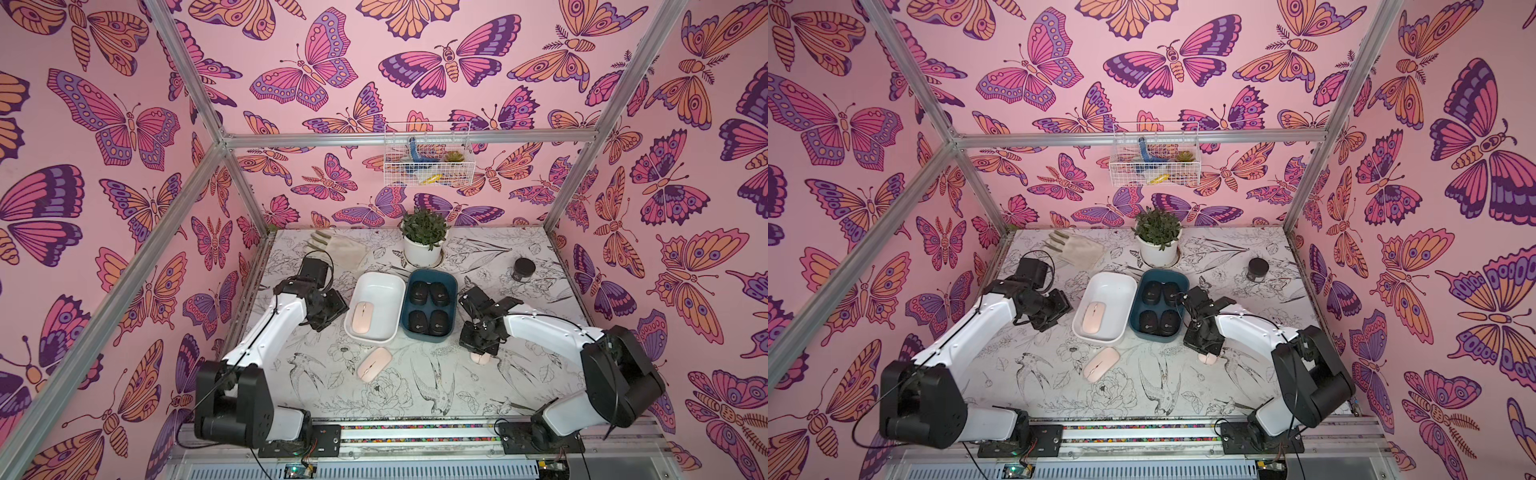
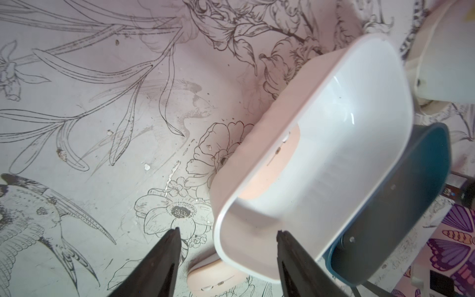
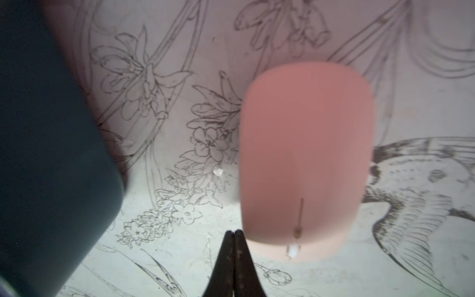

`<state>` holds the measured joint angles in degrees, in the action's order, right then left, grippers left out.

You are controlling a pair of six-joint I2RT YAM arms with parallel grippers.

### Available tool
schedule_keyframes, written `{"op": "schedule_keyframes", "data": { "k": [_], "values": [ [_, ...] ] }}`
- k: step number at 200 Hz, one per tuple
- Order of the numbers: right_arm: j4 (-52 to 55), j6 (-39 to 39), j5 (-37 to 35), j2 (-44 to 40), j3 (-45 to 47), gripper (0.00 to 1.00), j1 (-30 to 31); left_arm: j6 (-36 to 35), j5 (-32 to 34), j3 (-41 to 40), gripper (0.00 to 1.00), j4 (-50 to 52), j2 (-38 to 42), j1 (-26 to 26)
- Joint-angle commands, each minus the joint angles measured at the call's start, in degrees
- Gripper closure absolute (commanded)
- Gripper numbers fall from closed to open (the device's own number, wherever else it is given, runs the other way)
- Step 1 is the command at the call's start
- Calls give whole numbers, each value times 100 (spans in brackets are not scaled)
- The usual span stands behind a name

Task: Place the mice by color into the storage box
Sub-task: Adjust the mouse at the center of the board.

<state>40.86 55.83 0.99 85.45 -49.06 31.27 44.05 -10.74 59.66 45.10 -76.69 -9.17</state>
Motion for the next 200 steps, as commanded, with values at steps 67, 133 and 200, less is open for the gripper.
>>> {"op": "schedule_keyframes", "data": {
  "k": [67, 133, 200],
  "values": [
    [92, 176, -323, -656, 422, 95, -442, 90, 147, 460, 19, 519, 1250, -1490],
    [-26, 354, -18, 104, -34, 96, 255, -72, 623, 736, 5, 705, 1160, -2522],
    [-8, 538, -489, -42, 599, 95, -655, -542, 1171, 1256, 4, 908, 999, -3378]
  ]
}}
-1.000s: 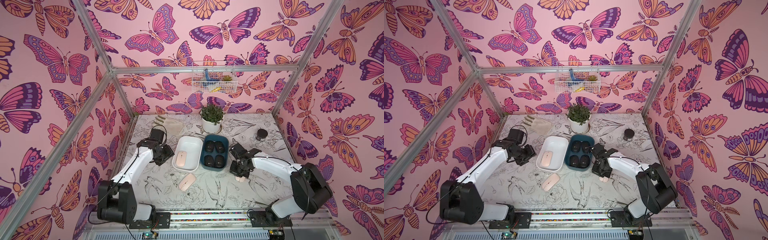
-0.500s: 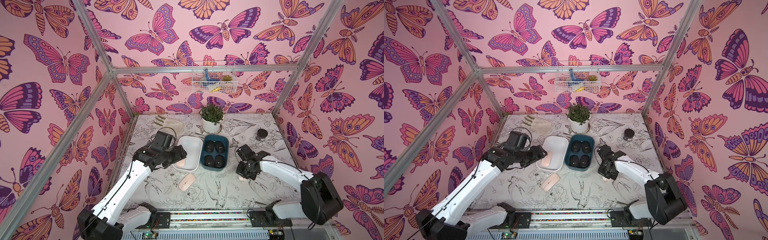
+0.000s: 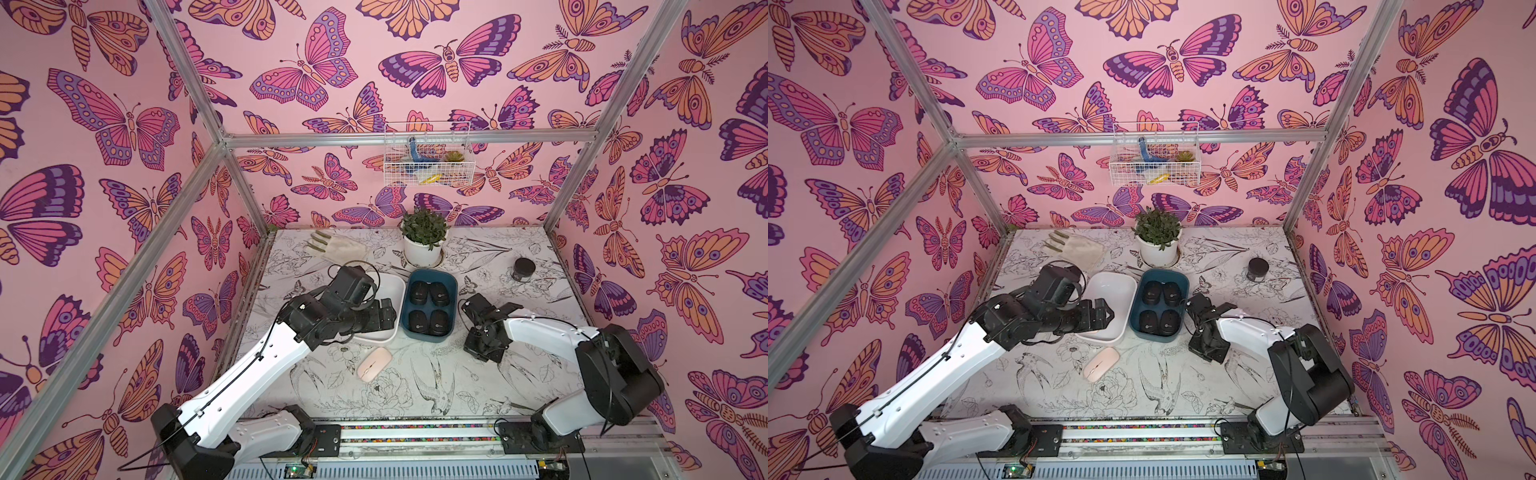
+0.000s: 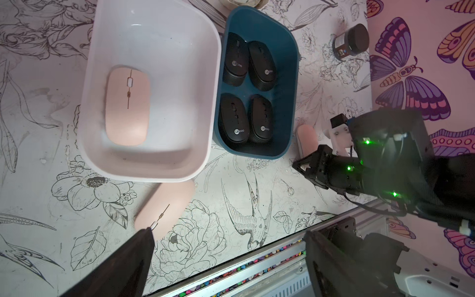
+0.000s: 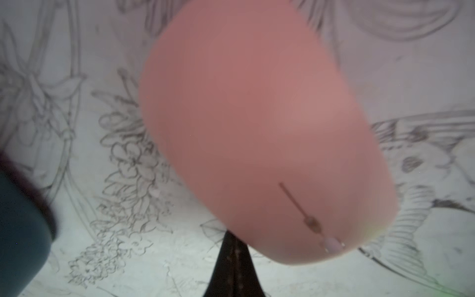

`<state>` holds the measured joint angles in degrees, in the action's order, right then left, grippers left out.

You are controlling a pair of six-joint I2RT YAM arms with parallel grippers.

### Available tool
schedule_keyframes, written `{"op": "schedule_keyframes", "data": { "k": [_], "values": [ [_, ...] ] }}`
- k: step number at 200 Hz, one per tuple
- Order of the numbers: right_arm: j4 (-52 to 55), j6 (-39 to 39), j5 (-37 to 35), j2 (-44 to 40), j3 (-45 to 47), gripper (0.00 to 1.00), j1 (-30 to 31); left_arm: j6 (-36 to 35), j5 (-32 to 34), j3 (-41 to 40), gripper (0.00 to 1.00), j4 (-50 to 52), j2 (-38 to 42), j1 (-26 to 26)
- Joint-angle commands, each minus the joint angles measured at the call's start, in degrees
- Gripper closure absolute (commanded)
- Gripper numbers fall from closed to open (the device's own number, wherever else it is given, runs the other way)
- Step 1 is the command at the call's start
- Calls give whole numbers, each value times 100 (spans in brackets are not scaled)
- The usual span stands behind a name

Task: Place the mice by color into the storage box
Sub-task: Adjust the mouse at the center of the board.

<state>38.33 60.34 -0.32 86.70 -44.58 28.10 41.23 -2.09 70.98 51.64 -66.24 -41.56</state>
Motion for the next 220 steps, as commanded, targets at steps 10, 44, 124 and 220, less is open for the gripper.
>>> {"op": "schedule_keyframes", "data": {
  "k": [10, 44, 124, 220],
  "values": [
    [359, 20, -433, -212, 134, 94, -477, -270, 305, 114, 4, 263, -45, -159],
    [569, -130, -558, -324, 244, 94, -988, -309, 327, 174, 4, 301, -107, -169],
    [-10, -635, -413, 588, -344, 93, -1968, -533, 366, 543, 4, 320, -572, -164],
    [-80, -1011, 138, 1125, -1252, 63, -1975, -512, 419, 527, 3, 320, -767, -168]
  ]
}}
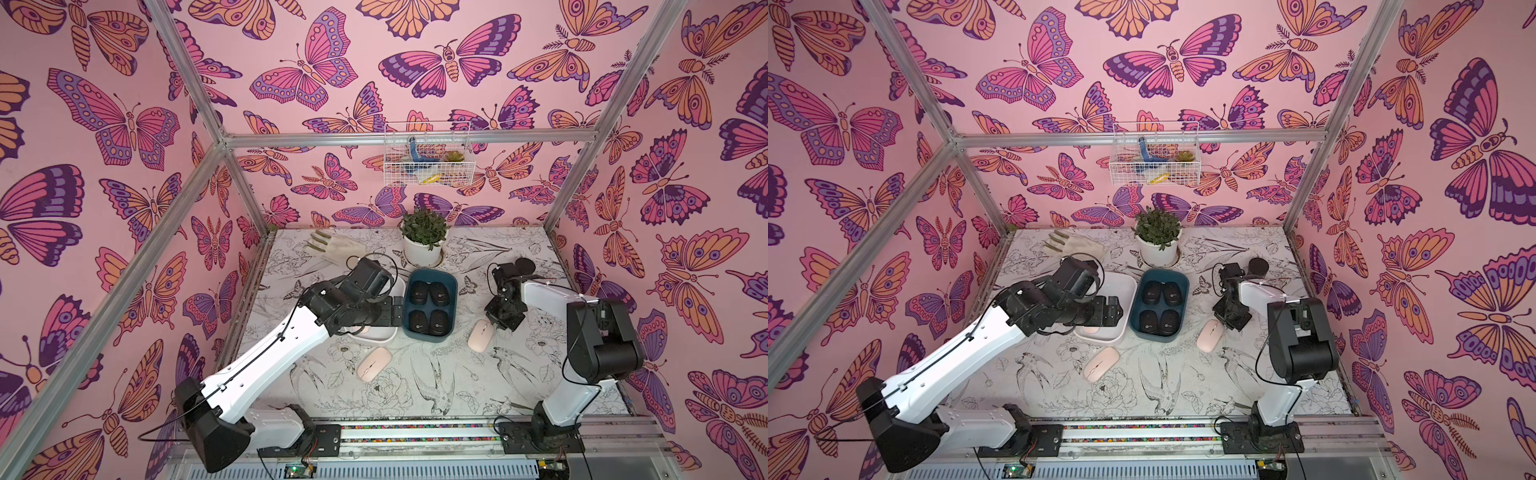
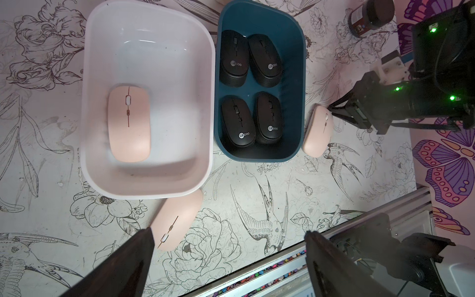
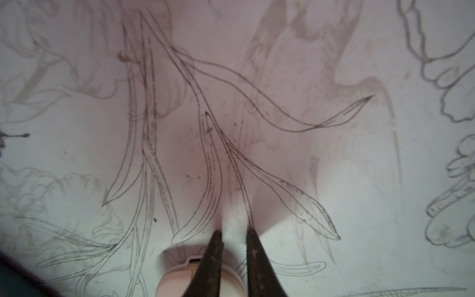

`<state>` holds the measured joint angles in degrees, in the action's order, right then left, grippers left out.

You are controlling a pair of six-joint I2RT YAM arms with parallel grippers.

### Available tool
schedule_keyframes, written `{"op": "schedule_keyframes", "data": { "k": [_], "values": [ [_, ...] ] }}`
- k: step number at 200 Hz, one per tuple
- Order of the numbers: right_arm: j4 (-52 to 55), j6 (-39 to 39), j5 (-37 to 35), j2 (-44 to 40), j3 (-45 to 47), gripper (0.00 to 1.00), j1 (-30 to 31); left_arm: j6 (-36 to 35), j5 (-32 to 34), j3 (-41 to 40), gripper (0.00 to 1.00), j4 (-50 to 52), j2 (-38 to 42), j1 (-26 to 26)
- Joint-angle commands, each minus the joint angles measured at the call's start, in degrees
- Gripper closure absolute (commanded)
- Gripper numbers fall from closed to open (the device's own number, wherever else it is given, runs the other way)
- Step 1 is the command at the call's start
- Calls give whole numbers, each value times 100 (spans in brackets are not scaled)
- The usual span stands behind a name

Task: Place the mice by color into the storage box
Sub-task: Pick up the mouse from the center of the board.

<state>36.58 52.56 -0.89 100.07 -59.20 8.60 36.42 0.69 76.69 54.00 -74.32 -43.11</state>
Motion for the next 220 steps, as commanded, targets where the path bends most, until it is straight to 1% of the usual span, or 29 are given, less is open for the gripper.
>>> {"op": "schedule_keyframes", "data": {
  "k": [1, 11, 24, 29, 36, 55, 68, 85, 119, 133, 156, 190, 202, 205, 220],
  "values": [
    [99, -235, 194, -241, 231, 62, -25, -31, 142, -50, 3, 84, 46, -13],
    [142, -296, 234, -523, 493, 52, -23, -6, 159, -95, 2, 85, 80, -13],
    [172, -307, 352, -946, 907, 43, -1, 30, 176, -174, 1, 67, 82, -13],
    [196, -278, 379, -1247, 1065, 39, 29, 31, 184, -195, 1, 67, 78, -9],
    [230, -237, 402, -1507, 1294, 35, 83, 18, 187, -220, 1, 68, 293, -4],
    [350, 49, 392, -2133, 1789, 27, 341, 27, 206, -270, 1, 73, 359, 22],
    [295, 304, 438, -2414, 2047, 26, 573, 73, 204, -313, 0, 66, 399, 48],
    [160, 665, 447, -2519, 2233, 24, 952, 92, 186, -347, 0, 66, 406, 83],
    [-252, 1189, 369, -2203, 2131, 22, 1771, 103, 181, -392, 1, 70, 451, 101],
    [-508, 1379, 399, -1994, 2061, 22, 1987, 149, 243, -437, 0, 69, 513, 109],
    [-666, 1494, 515, -1480, 1848, 22, 2048, 189, 248, -492, 0, 80, 576, 134],
    [-179, 1464, 172, -1050, 1351, 22, 2027, 191, 284, -519, 0, 151, 635, 171],
    [-53, 1428, 76, -1042, 1266, 23, 2007, 200, 283, -535, 1, 162, 655, 196],
    [-27, 1414, 73, -876, 1250, 23, 1993, 202, 285, -537, 1, 157, 663, 198],
    [62, 1323, 74, -731, 1227, 24, 1873, 190, 274, -551, 1, 177, 690, 224]
  ]
}}
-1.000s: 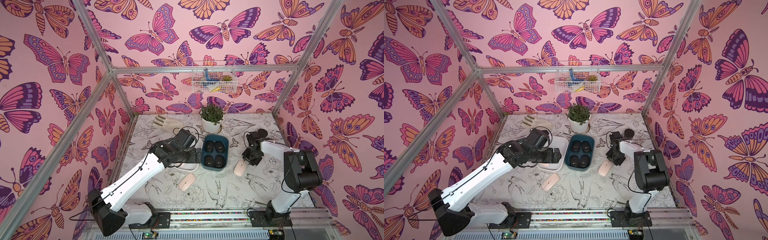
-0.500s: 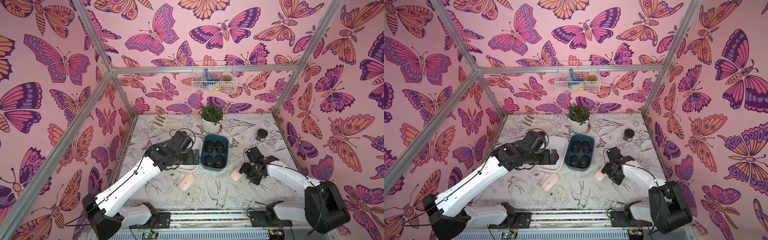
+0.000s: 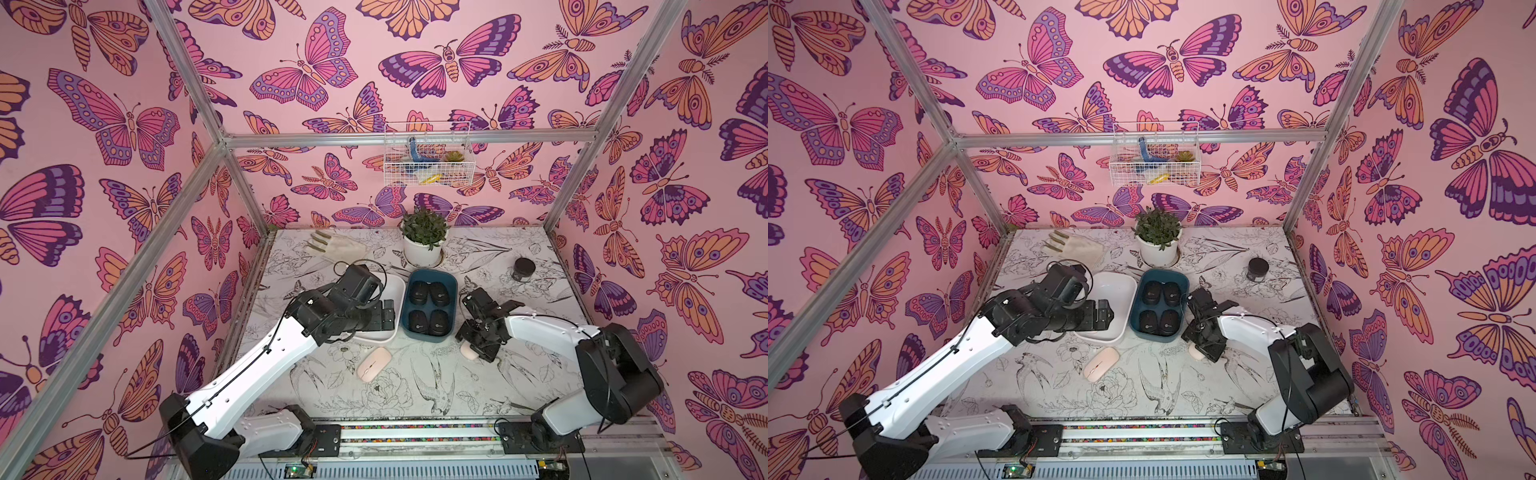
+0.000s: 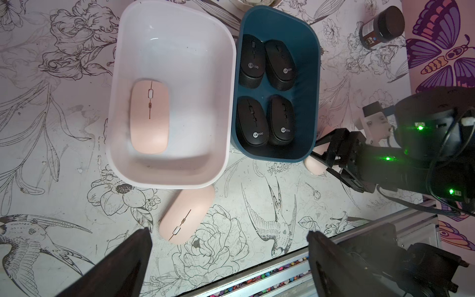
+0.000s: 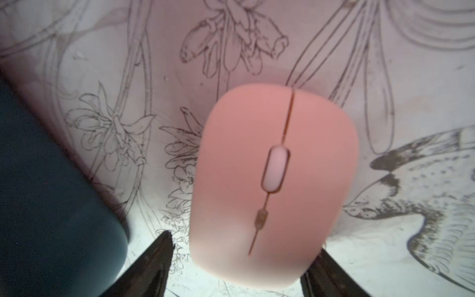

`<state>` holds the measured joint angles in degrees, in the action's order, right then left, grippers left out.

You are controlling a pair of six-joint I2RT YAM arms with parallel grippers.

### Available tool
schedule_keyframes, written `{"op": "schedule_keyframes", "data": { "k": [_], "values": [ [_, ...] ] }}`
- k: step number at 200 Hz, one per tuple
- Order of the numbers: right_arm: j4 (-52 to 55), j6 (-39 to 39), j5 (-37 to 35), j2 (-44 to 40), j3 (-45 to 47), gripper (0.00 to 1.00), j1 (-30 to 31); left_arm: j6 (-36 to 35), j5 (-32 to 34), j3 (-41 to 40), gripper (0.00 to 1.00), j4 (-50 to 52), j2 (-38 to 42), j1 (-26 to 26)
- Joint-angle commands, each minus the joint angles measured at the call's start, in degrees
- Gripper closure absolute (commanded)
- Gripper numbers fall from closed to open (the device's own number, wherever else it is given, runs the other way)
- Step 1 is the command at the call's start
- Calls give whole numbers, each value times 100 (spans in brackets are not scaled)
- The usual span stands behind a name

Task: Place the mice by color into the storage box
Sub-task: Pick up the mouse from the center of the board, then place the mouse in the storage box.

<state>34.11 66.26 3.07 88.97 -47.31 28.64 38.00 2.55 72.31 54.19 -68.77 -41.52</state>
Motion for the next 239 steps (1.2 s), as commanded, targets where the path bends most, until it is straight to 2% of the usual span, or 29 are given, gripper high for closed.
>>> {"op": "schedule_keyframes", "data": {
  "k": [1, 25, 81, 113, 129, 152, 202, 239],
  "values": [
    [317, -59, -327, 382, 38, 24, -140, 32, 88, -113, 1, 159, 140, 69],
    [435, -303, -390, 532, 11, 29, -343, 15, 71, -143, 1, 186, 180, 113],
    [634, -633, -603, 483, -209, 49, -430, -15, 79, -218, 1, 223, 316, 271],
    [1001, -876, -858, 151, -772, 59, -253, -44, 72, -259, 1, 274, 429, 449],
    [984, -1125, -864, -133, -1219, 61, -64, -29, 64, -334, 1, 272, 509, 580],
    [1173, -1548, -752, 65, -2262, 64, 409, 44, -47, -523, 0, 264, 681, 896],
    [2171, -1854, -553, 2461, -5658, 64, 1781, 137, -210, -900, 0, 279, 1153, 1377],
    [2582, -1572, -394, 3981, -7626, 64, 2163, 222, -185, -1038, 0, 422, 1420, 1460]
  ]
}}
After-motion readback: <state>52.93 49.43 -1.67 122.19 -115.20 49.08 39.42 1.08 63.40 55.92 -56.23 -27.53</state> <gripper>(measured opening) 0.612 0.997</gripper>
